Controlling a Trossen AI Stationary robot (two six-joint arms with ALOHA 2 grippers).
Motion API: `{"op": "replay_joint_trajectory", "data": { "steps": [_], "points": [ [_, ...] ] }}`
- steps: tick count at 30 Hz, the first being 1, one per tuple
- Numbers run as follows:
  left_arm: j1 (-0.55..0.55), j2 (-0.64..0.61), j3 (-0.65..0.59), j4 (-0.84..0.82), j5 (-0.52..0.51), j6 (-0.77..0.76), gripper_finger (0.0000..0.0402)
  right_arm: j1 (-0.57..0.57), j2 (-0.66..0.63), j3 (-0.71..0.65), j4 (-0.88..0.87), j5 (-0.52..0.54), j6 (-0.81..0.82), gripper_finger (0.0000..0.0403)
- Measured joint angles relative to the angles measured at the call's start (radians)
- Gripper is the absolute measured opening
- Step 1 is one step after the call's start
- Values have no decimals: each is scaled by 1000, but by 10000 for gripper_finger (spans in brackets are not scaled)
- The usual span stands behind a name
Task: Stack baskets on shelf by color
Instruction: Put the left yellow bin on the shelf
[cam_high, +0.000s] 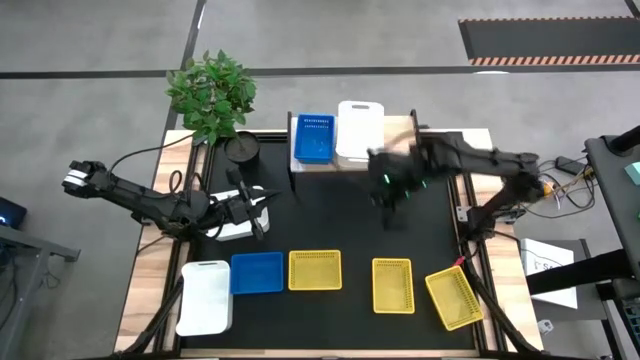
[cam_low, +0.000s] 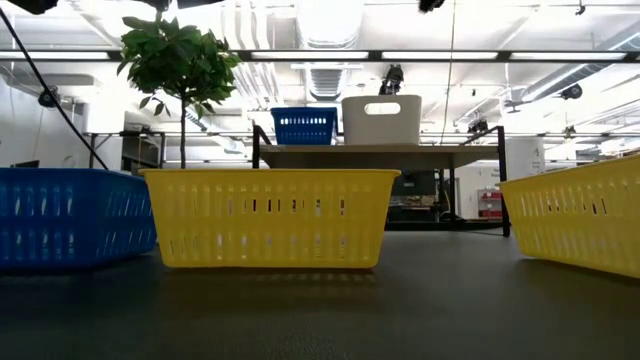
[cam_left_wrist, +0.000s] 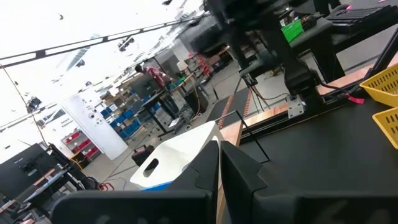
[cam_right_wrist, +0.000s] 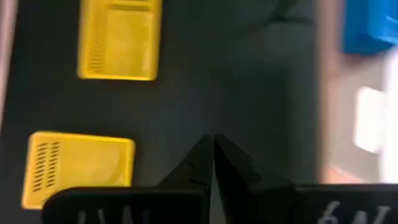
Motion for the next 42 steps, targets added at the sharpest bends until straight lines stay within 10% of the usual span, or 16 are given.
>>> {"op": "replay_joint_trajectory", "data": {
  "steps": [16, 32, 42],
  "points": [
    [0, 0, 0, 0, 0, -1, 0, 222, -161, -610, 647, 4, -74, 13],
    [0, 0, 0, 4, 0, -54, 0, 230, 82, -647, 827, -39, -699, 179],
    [0, 13, 0, 2, 0, -53, 0, 230, 259, -576, 881, -20, -927, 175]
  ]
}}
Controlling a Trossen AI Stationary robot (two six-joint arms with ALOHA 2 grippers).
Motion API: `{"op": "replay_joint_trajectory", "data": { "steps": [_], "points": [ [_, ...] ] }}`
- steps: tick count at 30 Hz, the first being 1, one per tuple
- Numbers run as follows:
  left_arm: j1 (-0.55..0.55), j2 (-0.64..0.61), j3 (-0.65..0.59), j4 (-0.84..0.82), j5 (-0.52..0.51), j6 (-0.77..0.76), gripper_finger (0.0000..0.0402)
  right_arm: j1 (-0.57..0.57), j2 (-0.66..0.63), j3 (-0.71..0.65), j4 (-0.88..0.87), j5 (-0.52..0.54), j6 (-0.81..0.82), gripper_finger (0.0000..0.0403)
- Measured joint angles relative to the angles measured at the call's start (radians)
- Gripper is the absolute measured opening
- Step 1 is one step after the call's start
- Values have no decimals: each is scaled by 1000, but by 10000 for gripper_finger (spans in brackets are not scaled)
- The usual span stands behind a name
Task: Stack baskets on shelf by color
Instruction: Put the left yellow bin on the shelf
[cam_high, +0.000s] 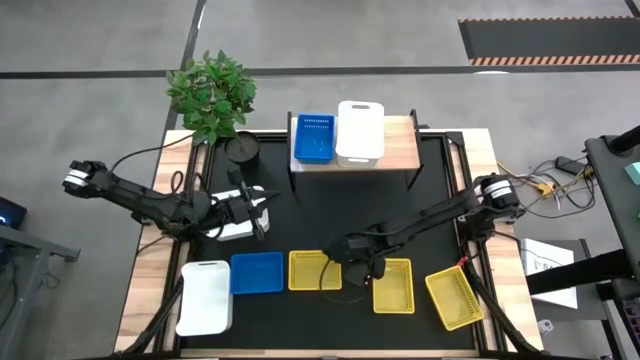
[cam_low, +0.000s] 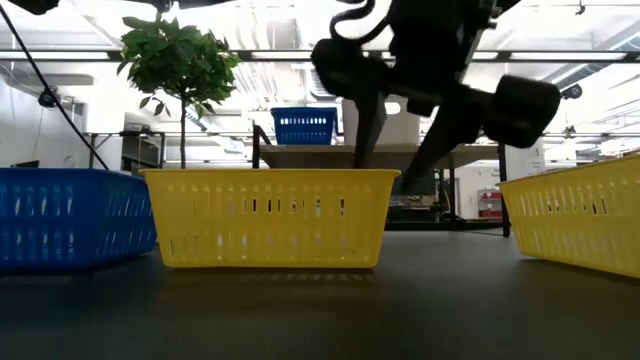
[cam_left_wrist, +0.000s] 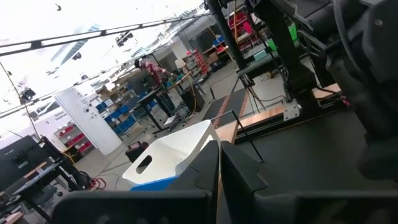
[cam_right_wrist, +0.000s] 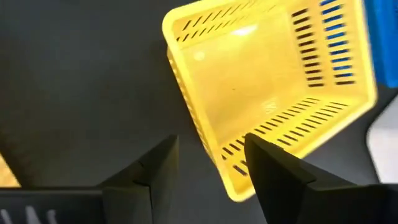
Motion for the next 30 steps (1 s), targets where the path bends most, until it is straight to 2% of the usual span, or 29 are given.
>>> {"op": "replay_joint_trajectory", "data": {
  "steps": [14, 26, 30],
  "points": [
    [0, 0, 0, 2, 0, 1, 0, -37, 65, 50, -13, -140, -44, 113],
    [0, 0, 0, 2, 0, 1, 0, -44, 68, 50, -13, -167, -80, 22],
    [0, 0, 0, 2, 0, 1, 0, -44, 68, 50, -15, -167, -82, 12]
  ]
}}
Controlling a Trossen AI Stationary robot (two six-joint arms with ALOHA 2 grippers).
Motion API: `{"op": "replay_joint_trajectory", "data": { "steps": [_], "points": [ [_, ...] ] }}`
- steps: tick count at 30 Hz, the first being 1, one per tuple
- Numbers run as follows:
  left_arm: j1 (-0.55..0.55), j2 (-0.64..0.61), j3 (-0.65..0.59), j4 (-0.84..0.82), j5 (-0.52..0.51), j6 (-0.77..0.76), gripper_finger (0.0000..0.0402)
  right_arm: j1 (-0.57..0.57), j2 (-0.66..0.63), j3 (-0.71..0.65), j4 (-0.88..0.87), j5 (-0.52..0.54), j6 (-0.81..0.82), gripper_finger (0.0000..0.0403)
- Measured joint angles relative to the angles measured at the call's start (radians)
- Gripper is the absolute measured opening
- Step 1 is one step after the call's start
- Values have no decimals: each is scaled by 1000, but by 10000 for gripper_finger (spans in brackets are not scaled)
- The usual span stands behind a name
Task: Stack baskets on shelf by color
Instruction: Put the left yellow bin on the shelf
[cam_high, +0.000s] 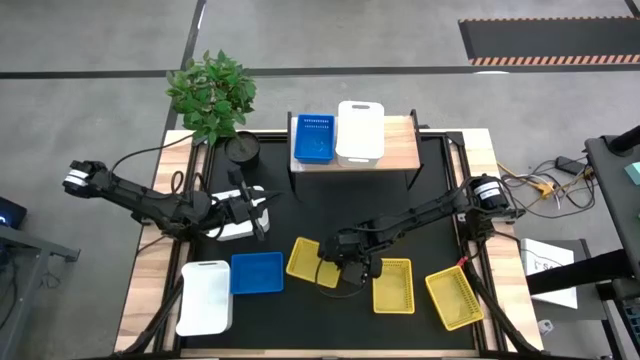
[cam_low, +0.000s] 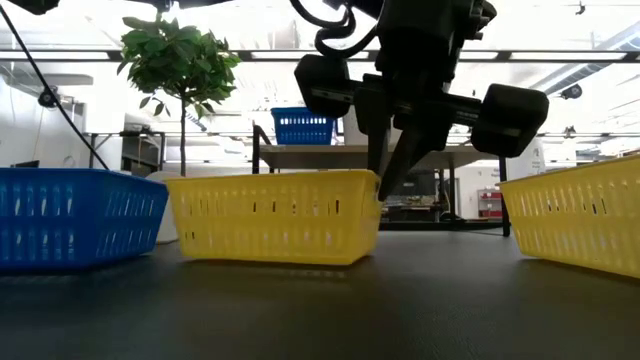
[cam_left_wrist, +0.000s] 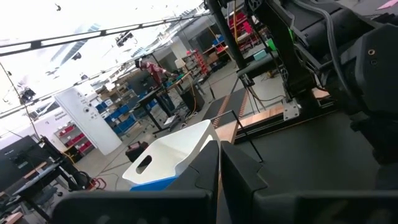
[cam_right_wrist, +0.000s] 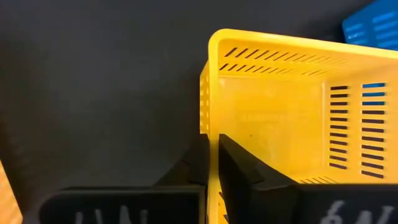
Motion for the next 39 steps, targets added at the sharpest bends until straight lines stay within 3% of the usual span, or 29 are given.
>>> {"op": "replay_joint_trajectory", "data": {
  "steps": [10, 17, 24, 32, 39],
  "points": [
    [0, 0, 0, 0, 0, 0, 0, 0, -71, 0, -42, 38, 50, 10],
    [0, 0, 0, 0, 0, 0, 0, 0, -190, 0, -52, 77, 259, 9],
    [0, 0, 1, 3, 0, 0, 0, 0, -323, 0, -51, 303, 484, 9],
    [0, 0, 1, 4, 0, 0, 0, 1, -463, 36, -99, 537, 537, 9],
    [0, 0, 1, 4, 0, 0, 0, 0, -544, 98, -229, 812, 547, 9]
  ]
}}
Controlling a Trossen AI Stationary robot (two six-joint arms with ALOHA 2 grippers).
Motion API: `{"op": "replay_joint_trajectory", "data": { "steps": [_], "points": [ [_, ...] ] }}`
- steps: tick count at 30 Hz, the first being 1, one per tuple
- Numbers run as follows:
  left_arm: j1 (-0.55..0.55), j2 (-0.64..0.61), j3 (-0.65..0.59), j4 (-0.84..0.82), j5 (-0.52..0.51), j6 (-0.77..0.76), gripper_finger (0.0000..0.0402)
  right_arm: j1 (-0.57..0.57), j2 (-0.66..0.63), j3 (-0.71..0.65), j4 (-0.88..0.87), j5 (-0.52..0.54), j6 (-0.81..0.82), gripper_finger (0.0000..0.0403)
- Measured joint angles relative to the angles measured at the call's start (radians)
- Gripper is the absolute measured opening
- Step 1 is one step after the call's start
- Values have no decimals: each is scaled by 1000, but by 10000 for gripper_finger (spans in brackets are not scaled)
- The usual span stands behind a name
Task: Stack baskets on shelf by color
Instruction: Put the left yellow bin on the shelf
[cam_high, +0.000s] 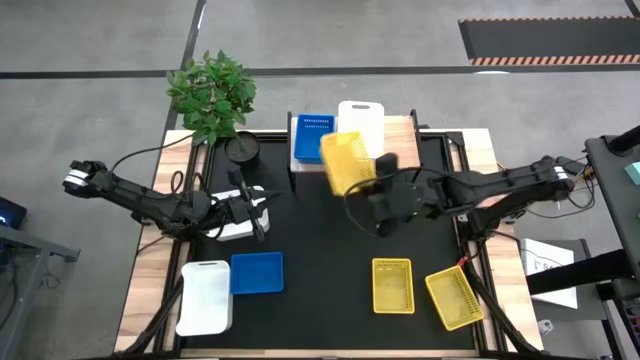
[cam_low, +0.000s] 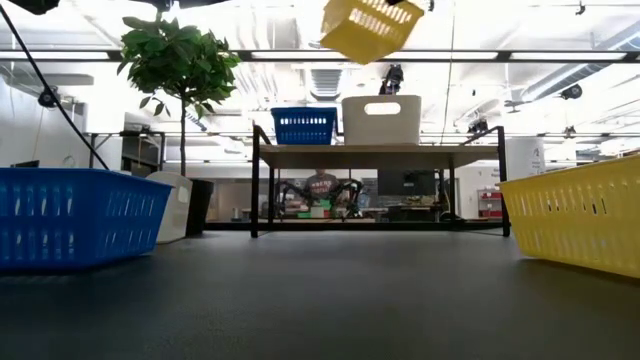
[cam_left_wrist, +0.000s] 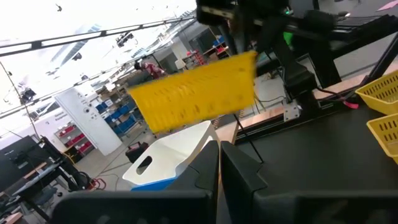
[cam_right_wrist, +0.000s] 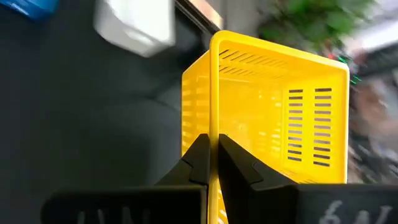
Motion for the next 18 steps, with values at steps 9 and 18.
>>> {"op": "replay_joint_trajectory", "data": {
  "steps": [9, 18],
  "points": [
    [0, 0, 0, 0, 0, 0, 0, -82, -58, 95, -348, 141, 203, 9],
    [0, 0, 0, 0, 0, 0, 0, -277, -94, 92, -574, 2, 335, 9]
  ]
}}
